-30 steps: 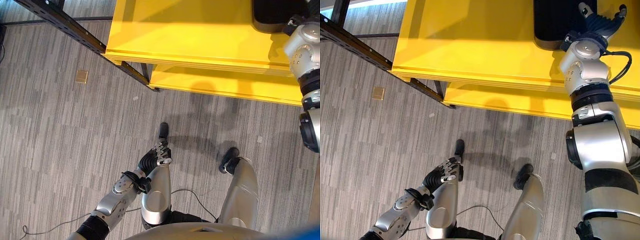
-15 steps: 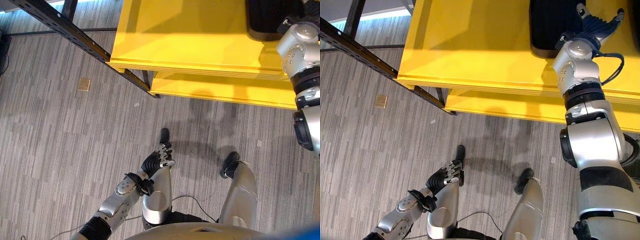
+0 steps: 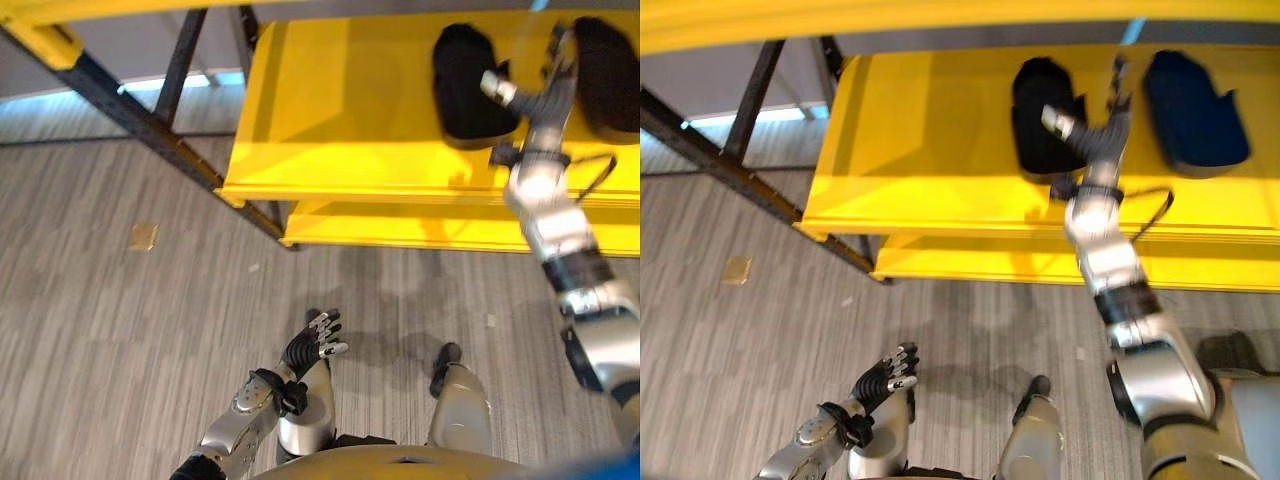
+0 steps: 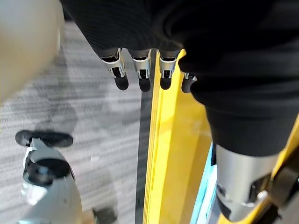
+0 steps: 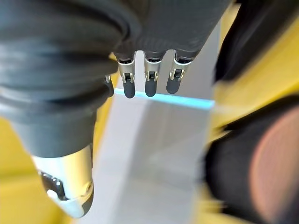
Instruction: Move parts from the plastic box to the shelf.
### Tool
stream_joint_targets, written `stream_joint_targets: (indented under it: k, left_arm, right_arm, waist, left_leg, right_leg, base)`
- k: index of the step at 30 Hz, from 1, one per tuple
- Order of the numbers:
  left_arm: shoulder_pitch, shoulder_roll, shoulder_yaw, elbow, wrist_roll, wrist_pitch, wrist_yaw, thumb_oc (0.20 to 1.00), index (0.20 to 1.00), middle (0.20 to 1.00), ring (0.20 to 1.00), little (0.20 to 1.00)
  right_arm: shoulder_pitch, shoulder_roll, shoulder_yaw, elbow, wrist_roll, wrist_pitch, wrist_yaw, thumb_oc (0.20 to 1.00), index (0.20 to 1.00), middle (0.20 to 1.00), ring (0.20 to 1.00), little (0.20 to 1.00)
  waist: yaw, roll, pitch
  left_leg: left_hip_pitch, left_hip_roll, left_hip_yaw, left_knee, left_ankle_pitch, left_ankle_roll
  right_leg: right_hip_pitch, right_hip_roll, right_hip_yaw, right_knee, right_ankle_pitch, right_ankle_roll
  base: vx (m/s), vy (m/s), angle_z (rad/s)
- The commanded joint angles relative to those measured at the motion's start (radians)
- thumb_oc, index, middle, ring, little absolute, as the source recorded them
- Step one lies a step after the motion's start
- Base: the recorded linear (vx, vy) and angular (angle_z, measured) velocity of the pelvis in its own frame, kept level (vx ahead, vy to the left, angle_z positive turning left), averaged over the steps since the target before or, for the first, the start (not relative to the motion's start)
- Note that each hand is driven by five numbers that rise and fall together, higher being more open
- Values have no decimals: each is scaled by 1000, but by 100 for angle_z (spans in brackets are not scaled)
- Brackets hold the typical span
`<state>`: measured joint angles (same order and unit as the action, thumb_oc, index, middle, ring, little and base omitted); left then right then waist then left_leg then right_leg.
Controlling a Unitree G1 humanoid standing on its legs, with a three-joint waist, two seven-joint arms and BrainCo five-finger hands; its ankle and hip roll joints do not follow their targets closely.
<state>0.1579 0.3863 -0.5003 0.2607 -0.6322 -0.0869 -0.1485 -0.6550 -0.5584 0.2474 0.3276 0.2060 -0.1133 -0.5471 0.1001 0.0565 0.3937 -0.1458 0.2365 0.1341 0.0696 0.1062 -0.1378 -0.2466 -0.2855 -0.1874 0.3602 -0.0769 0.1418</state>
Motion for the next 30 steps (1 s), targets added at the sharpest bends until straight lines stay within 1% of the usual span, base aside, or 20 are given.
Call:
stream_joint_targets:
  k: [1, 3, 4, 5, 7, 9, 10, 11, 12, 13, 15, 17, 19, 20, 22, 23, 24, 25, 28, 30]
  left_arm:
    - [-8, -26, 24, -16, 54, -75, -33, 1000, 1000, 1000, 1000, 1000]
    - [1, -29, 48, -21, 59, -71, -37, 1000, 1000, 1000, 1000, 1000]
    - [3, -29, 50, -22, 61, -72, -38, 1000, 1000, 1000, 1000, 1000]
    - [1, -26, 62, -23, 62, -67, -45, 1000, 1000, 1000, 1000, 1000]
    - [5, -13, 79, -39, 54, -54, -47, 1000, 1000, 1000, 1000, 1000]
    - [16, -3, 96, -43, 62, -48, -54, 1000, 1000, 1000, 1000, 1000]
    - [24, 7, 104, -45, 68, -48, -54, 1000, 1000, 1000, 1000, 1000]
    - [30, 14, 112, -44, 72, -46, -58, 1000, 1000, 1000, 1000, 1000]
    - [35, 27, 124, -51, 70, -37, -59, 1000, 1000, 1000, 1000, 1000]
    - [38, 36, 131, -58, 71, -30, -58, 1000, 1000, 1000, 1000, 1000]
    - [43, 50, 143, -62, 80, -18, -58, 1000, 1000, 1000, 1000, 1000]
    - [42, 66, 156, -70, 68, 3, -56, 1000, 1000, 1000, 1000, 1000]
    - [37, 78, 163, -76, 79, 16, -70, 1000, 1000, 1000, 1000, 1000]
    - [35, 89, 168, -85, 80, 33, -78, 1000, 1000, 1000, 1000, 1000]
    - [33, 104, 175, -89, 83, 52, -92, 1000, 1000, 1000, 1000, 1000]
    - [26, 120, 175, -95, 84, 75, -107, 1000, 1000, 1000, 1000, 1000]
    - [23, 125, 173, -98, 82, 86, -110, 1000, 1000, 1000, 1000, 1000]
    - [12, 137, 170, -103, 83, 105, -123, 1000, 1000, 1000, 1000, 1000]
    - [3, 146, 166, -109, 90, 115, -136, 1000, 1000, 1000, 1000, 1000]
    - [-9, 154, 165, -121, 85, 133, -138, 1000, 1000, 1000, 1000, 1000]
  right_arm:
    - [-28, -54, -12, -111, -213, -53, 70, 1000, 1000, 1000, 1000, 1000]
    - [96, -72, -2, -193, -249, -74, 126, 1000, 1000, 1000, 1000, 1000]
    - [108, -74, -4, -199, -264, -73, 137, 1000, 1000, 1000, 1000, 1000]
    - [154, -95, 1, -230, -293, -79, 146, 1000, 1000, 1000, 1000, 1000]
    - [246, -144, -4, -288, -328, -64, 182, 1000, 1000, 1000, 1000, 1000]
    - [320, -195, -19, -329, -342, -77, 211, 1000, 1000, 1000, 1000, 1000]
    - [361, -227, -38, -358, -360, -68, 262, 1000, 1000, 1000, 1000, 1000]
    - [385, -251, -43, -377, -390, -64, 286, 1000, 1000, 1000, 1000, 1000]
    - [405, -300, -46, -411, -405, -46, 328, 1000, 1000, 1000, 1000, 1000]
    - [417, -327, -46, -430, -430, -41, 343, 1000, 1000, 1000, 1000, 1000]
    - [424, -367, -46, -451, -461, -35, 377, 1000, 1000, 1000, 1000, 1000]
    - [420, -409, -31, -469, -500, -6, 406, 1000, 1000, 1000, 1000, 1000]
    - [406, -423, -14, -467, -524, -6, 420, 1000, 1000, 1000, 1000, 1000]
    - [392, -432, -2, -460, -561, -8, 440, 1000, 1000, 1000, 1000, 1000]
    - [356, -452, 35, -440, -607, 5, 482, 1000, 1000, 1000, 1000, 1000]
    - [311, -477, 79, -421, -587, 15, 515, 1000, 1000, 1000, 1000, 1000]
    - [284, -484, 103, -409, -588, 18, 525, 1000, 1000, 1000, 1000, 1000]
    - [229, -485, 151, -360, -591, 16, 537, 1000, 1000, 1000, 1000, 1000]
    - [186, -470, 196, -306, -586, 22, 546, 1000, 1000, 1000, 1000, 1000]
    - [160, -440, 226, -247, -594, 21, 559, 1000, 1000, 1000, 1000, 1000]
  waist:
    - [-35, -19, 15]
    - [-65, -28, -13]
    - [-68, -29, -16]
    - [-80, -33, -26]
    - [-101, -40, -47]
    - [-115, -50, -64]
    - [-123, -55, -78]
    - [-127, -61, -86]
    - [-134, -69, -95]
    - [-135, -72, -105]
    - [-135, -77, -117]
    - [-129, -80, -123]
    - [-121, -82, -124]
    - [-114, -83, -125]
    - [-103, -84, -125]
    - [-87, -85, -126]
    - [-82, -85, -125]
    - [-66, -85, -119]
    - [-54, -83, -111]
    - [-44, -79, -101]
  left_leg:
    - [61, 36, 37, 5, -53, 5]
    - [73, 50, 53, -19, -37, 0]
    - [76, 51, 55, -23, -35, 0]
    - [83, 58, 65, -35, -28, -3]
    - [97, 72, 82, -53, -18, -11]
    - [115, 76, 99, -55, -24, -13]
    - [118, 78, 107, -57, -25, -13]
    - [126, 78, 115, -57, -28, -13]
    - [140, 78, 125, -58, -36, -12]
    - [144, 79, 131, -62, -36, -12]
    - [156, 79, 138, -67, -39, -12]
    - [165, 79, 139, -67, -42, -12]
    - [169, 79, 136, -65, -44, -12]
    - [170, 80, 133, -64, -44, -13]
    - [173, 79, 129, -65, -43, -13]
    - [174, 79, 124, -65, -40, -15]
    - [173, 79, 120, -64, -39, -15]
    - [170, 79, 111, -59, -39, -15]
    - [165, 80, 102, -54, -38, -15]
    - [162, 79, 93, -53, -36, -14]
  right_leg:
    - [89, 56, -20, -76, -35, -33]
    - [105, 59, -10, -120, -9, -24]
    - [107, 59, -9, -125, -6, -22]
    - [115, 59, -5, -142, 4, -19]
    - [133, 58, -2, -169, 18, -9]
    - [153, 56, 1, -185, 23, -1]
    - [156, 58, 5, -199, 35, 3]
    - [164, 58, 7, -208, 39, 5]
    - [178, 56, 10, -223, 45, 11]
    - [183, 59, 12, -234, 53, 13]
    - [194, 61, 12, -243, 56, 17]
    - [206, 61, 6, -243, 55, 20]
    - [213, 61, 1, -244, 52, 21]
    - [217, 61, -4, -244, 51, 22]
    - [226, 62, -11, -246, 51, 23]
    - [230, 62, -19, -246, 51, 25]
    - [232, 61, -23, -245, 50, 25]
    - [234, 58, -33, -239, 47, 27]
    - [234, 57, -40, -232, 44, 28]
    - [232, 55, -47, -225, 42, 29]
  base:
    - [59, 62, -37]
    - [29, 34, -30]
    - [8, 16, -29]
    - [3, 10, -30]
    - [15, 2, -27]
    - [27, -23, -13]
    - [23, -40, -14]
    - [29, -57, -11]
    - [36, -58, -14]
    - [52, -60, -13]
    - [54, -46, -14]
    - [45, -55, -4]
    - [21, -60, 3]
    - [21, -54, 2]
    - [27, -62, 5]
    - [24, -62, 5]
    - [12, -80, 4]
    - [-2, -50, 8]
    - [-15, -41, 15]
    - [-17, -25, 9]
